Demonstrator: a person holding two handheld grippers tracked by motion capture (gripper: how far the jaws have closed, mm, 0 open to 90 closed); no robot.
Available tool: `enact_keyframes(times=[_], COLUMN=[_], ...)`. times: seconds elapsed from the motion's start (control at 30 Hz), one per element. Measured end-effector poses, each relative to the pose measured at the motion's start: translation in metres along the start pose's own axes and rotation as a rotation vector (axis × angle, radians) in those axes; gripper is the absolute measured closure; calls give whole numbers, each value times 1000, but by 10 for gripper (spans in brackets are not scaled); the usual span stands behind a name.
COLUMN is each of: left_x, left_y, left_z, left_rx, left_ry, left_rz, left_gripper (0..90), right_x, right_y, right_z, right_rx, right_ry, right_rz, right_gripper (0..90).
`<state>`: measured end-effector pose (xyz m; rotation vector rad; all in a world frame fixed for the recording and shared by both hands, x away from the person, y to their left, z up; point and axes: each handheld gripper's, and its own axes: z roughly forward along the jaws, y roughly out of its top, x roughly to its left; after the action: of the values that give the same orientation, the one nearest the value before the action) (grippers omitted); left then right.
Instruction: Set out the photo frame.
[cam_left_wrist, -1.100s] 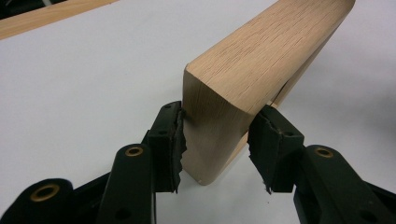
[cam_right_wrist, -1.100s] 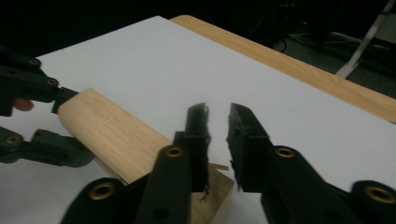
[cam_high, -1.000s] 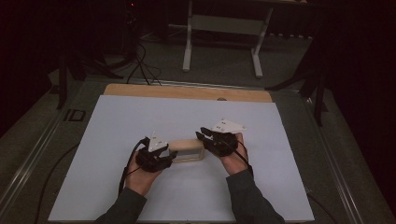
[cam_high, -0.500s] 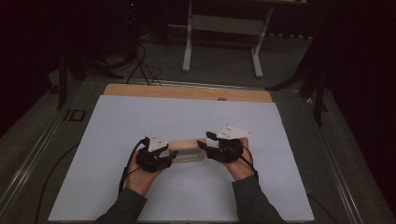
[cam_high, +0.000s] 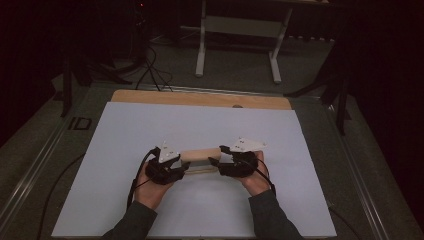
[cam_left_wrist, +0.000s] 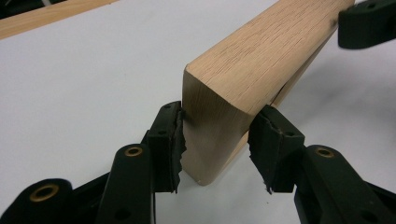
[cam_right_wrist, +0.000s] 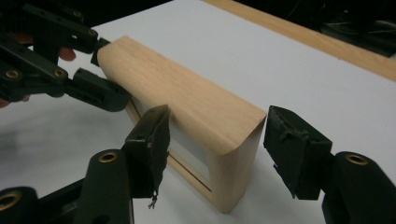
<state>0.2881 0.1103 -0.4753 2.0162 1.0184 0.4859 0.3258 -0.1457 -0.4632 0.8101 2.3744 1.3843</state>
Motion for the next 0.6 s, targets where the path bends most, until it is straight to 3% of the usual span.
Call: enact_keyframes(times=[0.6], left_x=[-1], left_y=[-1], left_z=[1], left_rx=[-7], left_ry=[-2], left_rz=[8], left_gripper=[544], right_x=[0], right_y=[-11], right_z=[14], right_rx=[41], right_ry=[7], right_rz=[-28], right_gripper=[365])
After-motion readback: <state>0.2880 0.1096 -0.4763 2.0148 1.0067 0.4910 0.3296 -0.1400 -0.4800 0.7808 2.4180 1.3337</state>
